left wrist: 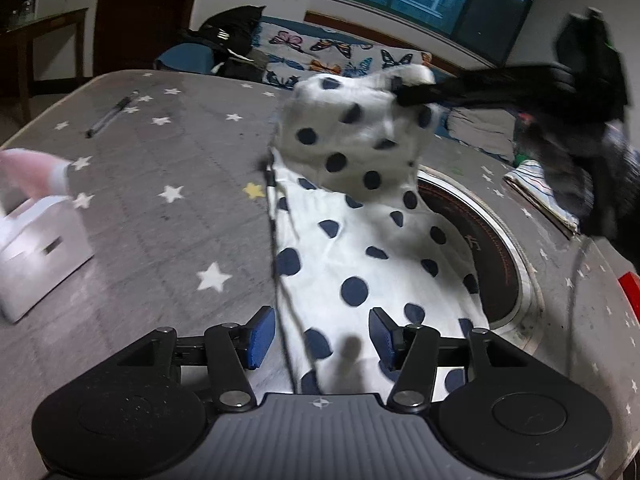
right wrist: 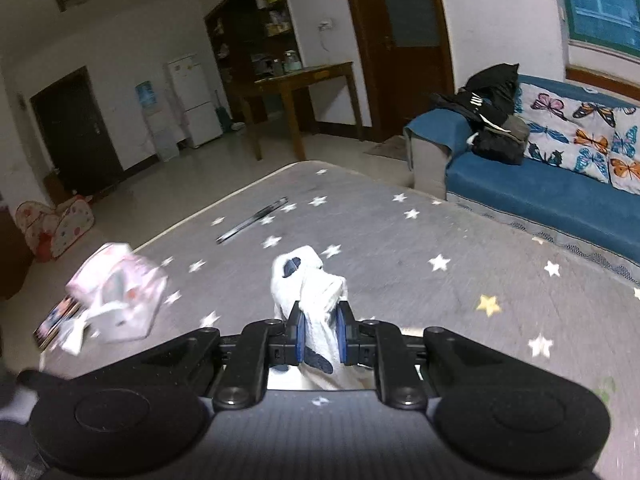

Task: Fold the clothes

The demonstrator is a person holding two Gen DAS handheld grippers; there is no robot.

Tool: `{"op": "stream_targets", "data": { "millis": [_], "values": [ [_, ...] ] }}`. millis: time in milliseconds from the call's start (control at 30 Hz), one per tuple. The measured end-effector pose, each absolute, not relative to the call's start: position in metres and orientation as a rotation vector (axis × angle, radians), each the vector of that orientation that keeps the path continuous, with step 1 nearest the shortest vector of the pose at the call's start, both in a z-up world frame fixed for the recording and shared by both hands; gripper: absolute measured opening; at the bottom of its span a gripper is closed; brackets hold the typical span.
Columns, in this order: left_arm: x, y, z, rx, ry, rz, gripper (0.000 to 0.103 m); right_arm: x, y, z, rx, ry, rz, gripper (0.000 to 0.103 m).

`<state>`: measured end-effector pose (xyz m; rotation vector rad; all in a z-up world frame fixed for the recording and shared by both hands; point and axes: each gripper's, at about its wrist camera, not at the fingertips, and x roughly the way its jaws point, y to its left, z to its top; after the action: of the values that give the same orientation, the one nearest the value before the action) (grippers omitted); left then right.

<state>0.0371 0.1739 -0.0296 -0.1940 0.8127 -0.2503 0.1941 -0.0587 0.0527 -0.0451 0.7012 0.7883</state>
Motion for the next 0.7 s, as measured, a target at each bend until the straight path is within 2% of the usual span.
{"op": "stream_targets", "data": {
  "millis": [700],
  "values": [
    [-0.023, 0.208, -0.006, -0.207, 0.719, -0.125, 0.063, 0.001, -0.082, 0.063, -0.057, 0.7, 1.049, 0.014]
  ]
}}
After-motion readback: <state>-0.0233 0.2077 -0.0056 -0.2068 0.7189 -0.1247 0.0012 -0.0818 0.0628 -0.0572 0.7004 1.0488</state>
